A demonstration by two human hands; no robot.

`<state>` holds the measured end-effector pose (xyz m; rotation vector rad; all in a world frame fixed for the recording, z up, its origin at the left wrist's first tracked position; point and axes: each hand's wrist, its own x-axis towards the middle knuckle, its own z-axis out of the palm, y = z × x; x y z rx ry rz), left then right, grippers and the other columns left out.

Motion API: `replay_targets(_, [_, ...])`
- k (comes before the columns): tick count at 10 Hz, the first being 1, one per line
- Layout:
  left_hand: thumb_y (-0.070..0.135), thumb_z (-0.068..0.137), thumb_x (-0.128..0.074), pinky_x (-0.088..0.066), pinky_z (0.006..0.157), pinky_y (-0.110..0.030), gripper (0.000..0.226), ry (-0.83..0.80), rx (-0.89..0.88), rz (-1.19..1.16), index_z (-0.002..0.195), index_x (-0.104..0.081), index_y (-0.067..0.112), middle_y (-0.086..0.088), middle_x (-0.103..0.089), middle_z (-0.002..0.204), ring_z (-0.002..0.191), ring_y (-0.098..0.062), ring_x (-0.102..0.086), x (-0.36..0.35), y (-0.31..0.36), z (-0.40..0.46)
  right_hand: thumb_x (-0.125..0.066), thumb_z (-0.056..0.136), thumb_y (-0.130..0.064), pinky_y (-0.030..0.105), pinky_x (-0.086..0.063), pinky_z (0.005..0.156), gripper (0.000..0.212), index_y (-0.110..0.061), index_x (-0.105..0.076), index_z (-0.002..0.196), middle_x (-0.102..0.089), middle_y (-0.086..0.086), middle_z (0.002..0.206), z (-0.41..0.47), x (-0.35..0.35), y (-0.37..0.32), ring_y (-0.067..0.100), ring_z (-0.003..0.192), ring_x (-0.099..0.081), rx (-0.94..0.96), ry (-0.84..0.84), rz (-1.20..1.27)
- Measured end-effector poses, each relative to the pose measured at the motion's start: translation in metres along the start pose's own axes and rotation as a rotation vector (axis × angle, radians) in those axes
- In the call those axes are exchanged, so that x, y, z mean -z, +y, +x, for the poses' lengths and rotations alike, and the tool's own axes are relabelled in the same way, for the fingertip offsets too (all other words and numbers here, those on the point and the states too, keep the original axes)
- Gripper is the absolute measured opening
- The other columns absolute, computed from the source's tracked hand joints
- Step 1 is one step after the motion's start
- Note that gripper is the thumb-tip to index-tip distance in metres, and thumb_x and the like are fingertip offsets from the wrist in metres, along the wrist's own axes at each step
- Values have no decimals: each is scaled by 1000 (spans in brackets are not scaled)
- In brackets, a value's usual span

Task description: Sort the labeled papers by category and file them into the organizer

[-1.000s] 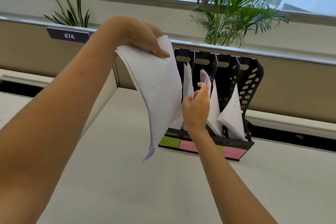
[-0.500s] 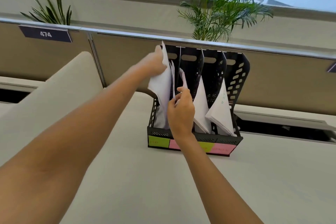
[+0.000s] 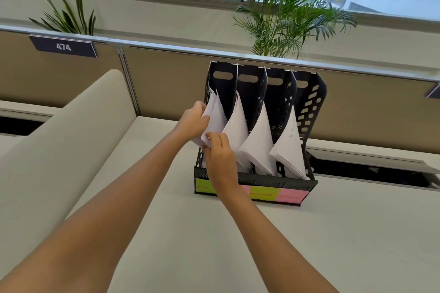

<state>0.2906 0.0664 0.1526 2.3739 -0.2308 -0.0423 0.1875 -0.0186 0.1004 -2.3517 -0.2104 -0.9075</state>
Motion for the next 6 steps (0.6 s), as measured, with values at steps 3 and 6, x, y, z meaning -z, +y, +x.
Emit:
replay_targets(3, [55, 97, -31, -56, 60, -34, 44, 168, 132, -321, 108, -53, 18, -1, -58, 96, 89, -23, -60, 6, -20, -46, -56, 89, 3, 34, -57, 84, 28, 1, -59, 117, -63, 16, 112, -23, 27, 1, 27, 99, -64, 25, -77, 58])
replay_targets(6, [37, 101, -33, -47, 76, -44, 36, 471, 23, 149, 115, -54, 11, -11, -64, 105, 102, -38, -60, -10, -53, -134, -57, 89, 4, 24, -54, 74, 15, -1, -64, 102, -66, 12, 96, -52, 148, 46, 24, 85, -65, -204, 220, 168])
